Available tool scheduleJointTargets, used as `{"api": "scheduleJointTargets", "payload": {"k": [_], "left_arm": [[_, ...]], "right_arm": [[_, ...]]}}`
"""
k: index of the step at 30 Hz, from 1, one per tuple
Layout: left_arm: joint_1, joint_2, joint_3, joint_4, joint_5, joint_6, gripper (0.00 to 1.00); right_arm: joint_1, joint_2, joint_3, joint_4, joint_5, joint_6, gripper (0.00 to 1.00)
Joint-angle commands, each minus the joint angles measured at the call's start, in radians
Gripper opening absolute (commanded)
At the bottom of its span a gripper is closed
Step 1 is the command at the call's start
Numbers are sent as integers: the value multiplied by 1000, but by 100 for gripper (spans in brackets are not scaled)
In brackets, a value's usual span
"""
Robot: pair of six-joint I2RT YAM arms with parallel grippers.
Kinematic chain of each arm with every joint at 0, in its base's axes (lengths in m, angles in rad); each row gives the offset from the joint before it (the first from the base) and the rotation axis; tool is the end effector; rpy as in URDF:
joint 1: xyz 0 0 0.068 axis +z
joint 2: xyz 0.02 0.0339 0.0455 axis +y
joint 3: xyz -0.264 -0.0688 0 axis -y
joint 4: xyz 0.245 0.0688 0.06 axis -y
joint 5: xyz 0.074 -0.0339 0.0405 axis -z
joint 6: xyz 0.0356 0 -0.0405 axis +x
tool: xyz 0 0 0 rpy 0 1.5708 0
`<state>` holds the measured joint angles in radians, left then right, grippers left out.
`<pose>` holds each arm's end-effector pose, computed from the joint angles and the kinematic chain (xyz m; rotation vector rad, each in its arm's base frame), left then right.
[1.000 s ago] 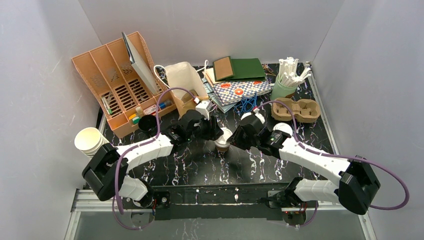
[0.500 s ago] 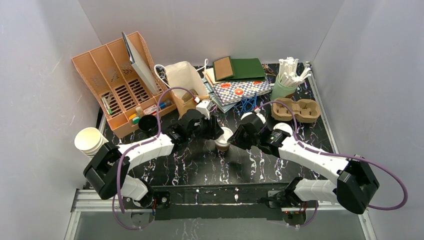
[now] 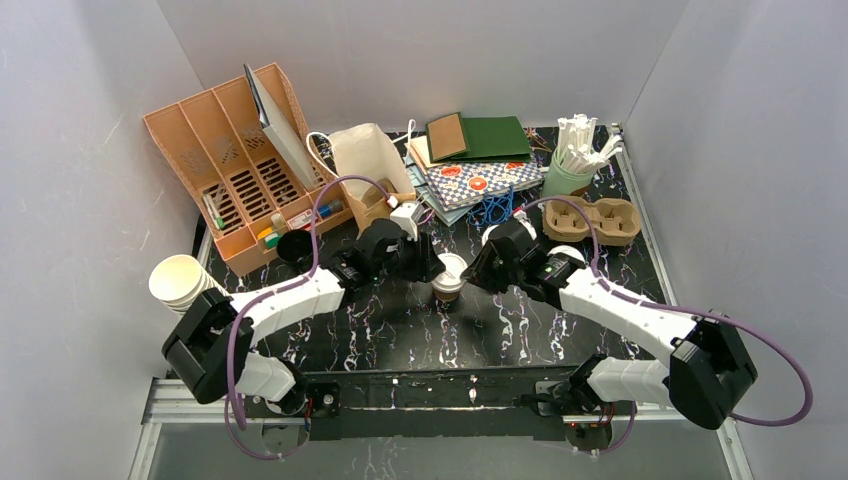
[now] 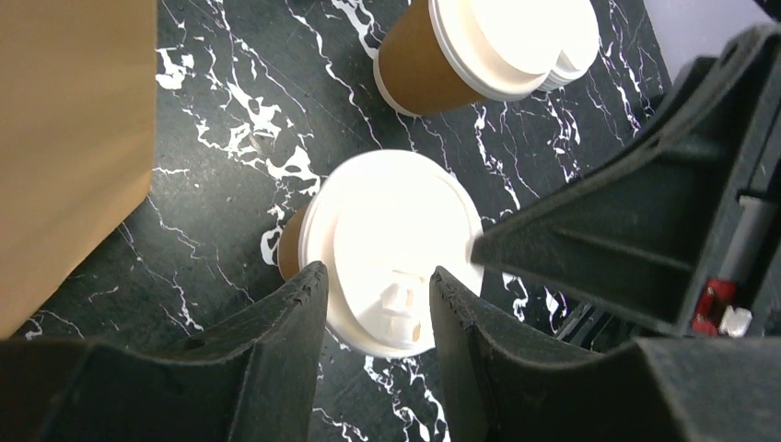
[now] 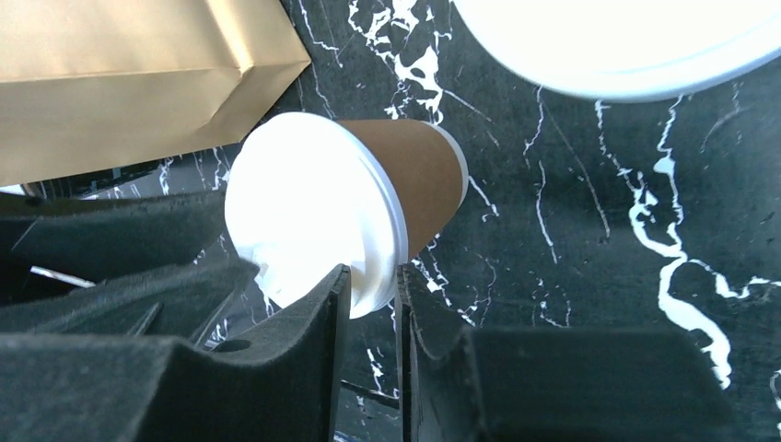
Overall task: Pack the takeout coffee
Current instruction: Close the cup lid on the coffee cup.
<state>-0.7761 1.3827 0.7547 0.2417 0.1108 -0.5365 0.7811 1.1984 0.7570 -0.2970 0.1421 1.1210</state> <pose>0.2152 -0.2168 0.2362 0.3260 2.0584 -0.9465 0.1824 0.1738 0.2355 0.4878 2.3894 0.7763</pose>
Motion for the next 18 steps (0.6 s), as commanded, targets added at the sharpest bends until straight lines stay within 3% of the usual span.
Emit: {"api": "scheduleJointTargets", "payload": {"k": [1,12,18], "left_arm": [[-1,-57,25,-99,38,-16,43],[-2,-98,13,-139,116,-64,43],[-2,-141,78,-303,9,-26,45]], "right_arm": [[-37,28,53,0,-61,-82,32],[-86,79,138,-55,-66,-209,35],[-86,65,167,-86,-68,-261,42]]}}
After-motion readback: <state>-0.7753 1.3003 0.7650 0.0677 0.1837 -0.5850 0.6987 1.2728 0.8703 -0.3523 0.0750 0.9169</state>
